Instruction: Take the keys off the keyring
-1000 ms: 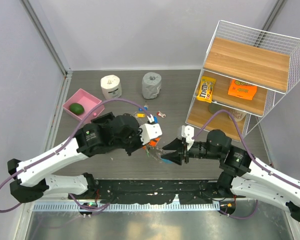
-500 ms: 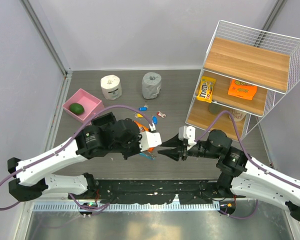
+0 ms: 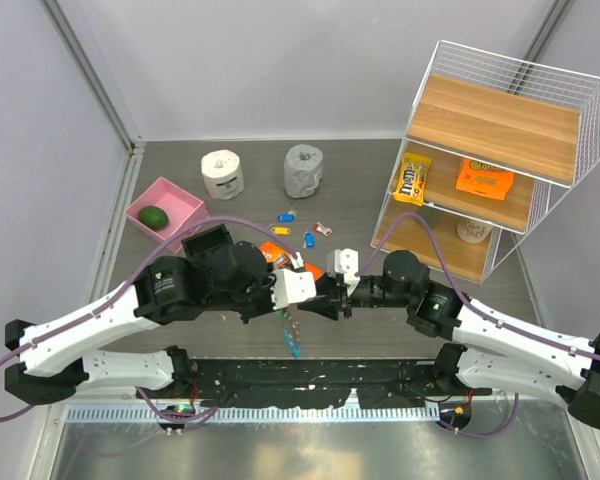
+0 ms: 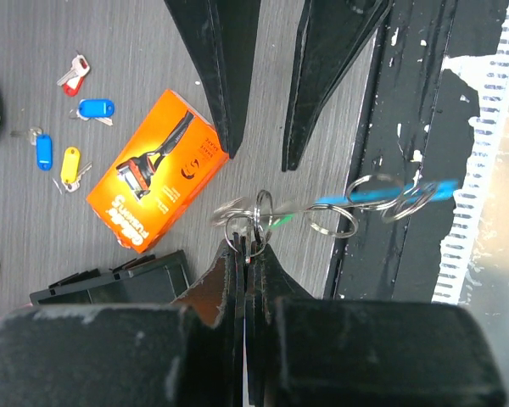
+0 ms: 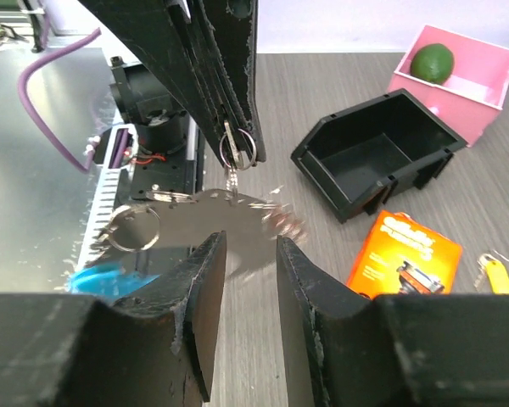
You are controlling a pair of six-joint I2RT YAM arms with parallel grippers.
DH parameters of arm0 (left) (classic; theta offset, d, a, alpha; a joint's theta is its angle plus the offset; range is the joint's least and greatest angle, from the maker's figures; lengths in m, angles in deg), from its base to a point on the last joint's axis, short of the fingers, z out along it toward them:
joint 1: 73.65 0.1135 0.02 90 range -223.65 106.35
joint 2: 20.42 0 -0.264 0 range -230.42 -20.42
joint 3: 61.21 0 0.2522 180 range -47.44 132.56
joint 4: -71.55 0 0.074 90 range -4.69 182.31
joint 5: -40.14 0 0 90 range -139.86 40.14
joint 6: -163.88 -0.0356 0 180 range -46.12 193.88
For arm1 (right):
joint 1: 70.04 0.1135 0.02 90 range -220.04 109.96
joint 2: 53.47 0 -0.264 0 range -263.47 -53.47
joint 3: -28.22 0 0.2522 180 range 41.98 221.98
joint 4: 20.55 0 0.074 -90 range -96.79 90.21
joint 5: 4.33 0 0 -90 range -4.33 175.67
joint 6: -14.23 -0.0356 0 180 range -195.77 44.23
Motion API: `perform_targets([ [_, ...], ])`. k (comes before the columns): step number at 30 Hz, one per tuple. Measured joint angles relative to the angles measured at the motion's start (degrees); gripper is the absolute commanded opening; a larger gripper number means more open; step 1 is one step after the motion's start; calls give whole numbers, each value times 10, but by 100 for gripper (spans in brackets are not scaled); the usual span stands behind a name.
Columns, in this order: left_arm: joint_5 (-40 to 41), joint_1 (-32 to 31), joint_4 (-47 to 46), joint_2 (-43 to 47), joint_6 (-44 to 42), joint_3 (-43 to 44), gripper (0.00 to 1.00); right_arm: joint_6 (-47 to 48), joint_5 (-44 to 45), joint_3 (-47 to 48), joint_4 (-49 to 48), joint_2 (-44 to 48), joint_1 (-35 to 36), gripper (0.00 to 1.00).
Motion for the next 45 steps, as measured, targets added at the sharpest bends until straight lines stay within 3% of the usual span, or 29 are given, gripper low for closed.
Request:
perform_targets([
  [10,0,-1,-5,15,-3,-9,0,-43,-54,7,-74,-48,0,34],
  [17,0,-1,-11,16,-10,-13,0,-55,-72,20,-96,-61,0,22],
  [22,0,-2,-13,23,-10,-13,0,-59,-77,21,-100,-64,2,5],
  [32,-3,-3,-18,35,-10,-17,0,-60,-78,21,-104,-57,2,5],
  [45,-42,-5,-68,40,17,-61,0,-60,-74,-59,-148,42,2,5],
])
